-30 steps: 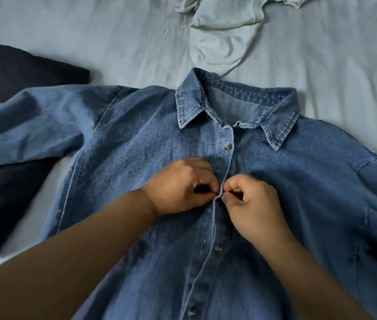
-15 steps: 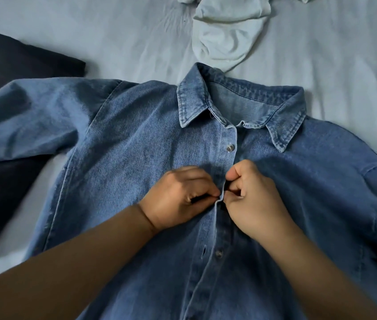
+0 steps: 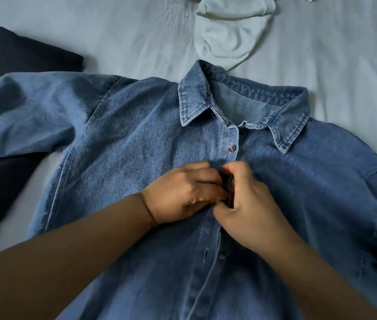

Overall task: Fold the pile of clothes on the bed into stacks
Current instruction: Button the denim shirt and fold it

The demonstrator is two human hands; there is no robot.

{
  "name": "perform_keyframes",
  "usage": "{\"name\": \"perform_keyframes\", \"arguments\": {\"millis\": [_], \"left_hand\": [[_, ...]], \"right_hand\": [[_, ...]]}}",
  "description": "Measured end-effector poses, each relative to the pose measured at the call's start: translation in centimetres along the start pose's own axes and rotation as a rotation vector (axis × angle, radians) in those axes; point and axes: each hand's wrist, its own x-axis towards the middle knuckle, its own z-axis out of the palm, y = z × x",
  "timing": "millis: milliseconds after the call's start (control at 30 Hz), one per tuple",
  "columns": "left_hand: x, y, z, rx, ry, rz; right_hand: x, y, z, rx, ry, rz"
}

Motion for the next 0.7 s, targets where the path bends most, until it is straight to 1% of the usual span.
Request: {"name": "perform_keyframes", "arguments": {"millis": [67,133,233,333,500,533,600,700], "left_hand": [[0.3,-0.3,-0.4,0.036,-0.040,0.056],[0.4,-0.6,-0.6,0.059,-0.067,0.090],[0.1,-0.7,-0.4,0.095,-0.051,0.100],[-0.2,-0.6,-0.2,0.131,-0.035,0.106],[-0.3,-0.6,-0.2,0.117,-0.021,0.114],[-0.3,-0.6,-0.1,0.112,-0.022,0.113],[-0.3,-0.5,-0.1,0.098,-0.024,0.094],[-0.4,-0.5,0.0,0.113,-0.009,0.064]], "right_hand": [[0.1,-0.1,0.2,-0.073,0.011,-0.058],[0.2,-0.2,0.3,-0.093,0.011,-0.090],[0.1,0.0,0.4,-0.047,0.021,-0.062],[-0.1,0.0,0.6,-0.039,0.071,-0.061],[-0.5,-0.9,1.5,-0.255,0.134,-0.063],[-0.5,-1.0,1.6,-0.266,0.153,-0.049],[-0.5,-0.7,1.9,-0.226,0.168,-0.015],[-0.5,-0.5,1.9,-0.174,0.185,-0.031]]}}
